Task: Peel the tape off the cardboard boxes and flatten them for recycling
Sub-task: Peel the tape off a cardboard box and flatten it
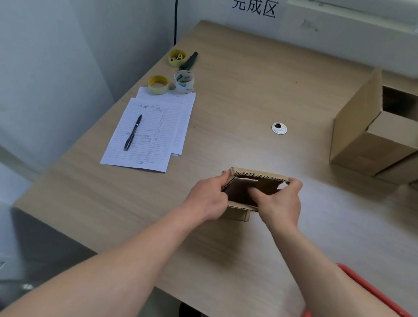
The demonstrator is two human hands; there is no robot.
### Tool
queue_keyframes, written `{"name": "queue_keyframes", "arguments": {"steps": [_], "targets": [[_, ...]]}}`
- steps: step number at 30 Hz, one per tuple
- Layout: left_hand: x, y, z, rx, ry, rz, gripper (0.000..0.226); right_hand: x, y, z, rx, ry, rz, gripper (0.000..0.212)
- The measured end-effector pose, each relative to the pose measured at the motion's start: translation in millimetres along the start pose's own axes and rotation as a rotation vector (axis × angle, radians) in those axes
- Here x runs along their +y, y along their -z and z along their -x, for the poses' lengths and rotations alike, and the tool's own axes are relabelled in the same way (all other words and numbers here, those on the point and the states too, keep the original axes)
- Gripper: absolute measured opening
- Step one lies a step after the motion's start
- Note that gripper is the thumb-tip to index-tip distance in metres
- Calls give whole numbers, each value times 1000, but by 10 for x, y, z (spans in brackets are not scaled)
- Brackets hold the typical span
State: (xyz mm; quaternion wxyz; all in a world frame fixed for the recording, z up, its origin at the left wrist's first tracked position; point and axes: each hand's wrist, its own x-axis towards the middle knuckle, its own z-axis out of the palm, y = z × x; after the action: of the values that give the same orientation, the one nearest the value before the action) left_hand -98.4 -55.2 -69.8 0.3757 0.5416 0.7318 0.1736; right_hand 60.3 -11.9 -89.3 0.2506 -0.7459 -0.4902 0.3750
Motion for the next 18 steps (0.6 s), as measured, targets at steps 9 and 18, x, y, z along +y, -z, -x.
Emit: {"name": "queue_keyframes", "arguments": {"steps": [9, 18], "targets": [[58, -80, 75, 79, -92, 5, 65, 91, 126, -138, 25, -187, -191, 82], [109, -162, 180, 135, -129, 68, 56, 85, 205, -120, 31, -223, -247, 66]]}}
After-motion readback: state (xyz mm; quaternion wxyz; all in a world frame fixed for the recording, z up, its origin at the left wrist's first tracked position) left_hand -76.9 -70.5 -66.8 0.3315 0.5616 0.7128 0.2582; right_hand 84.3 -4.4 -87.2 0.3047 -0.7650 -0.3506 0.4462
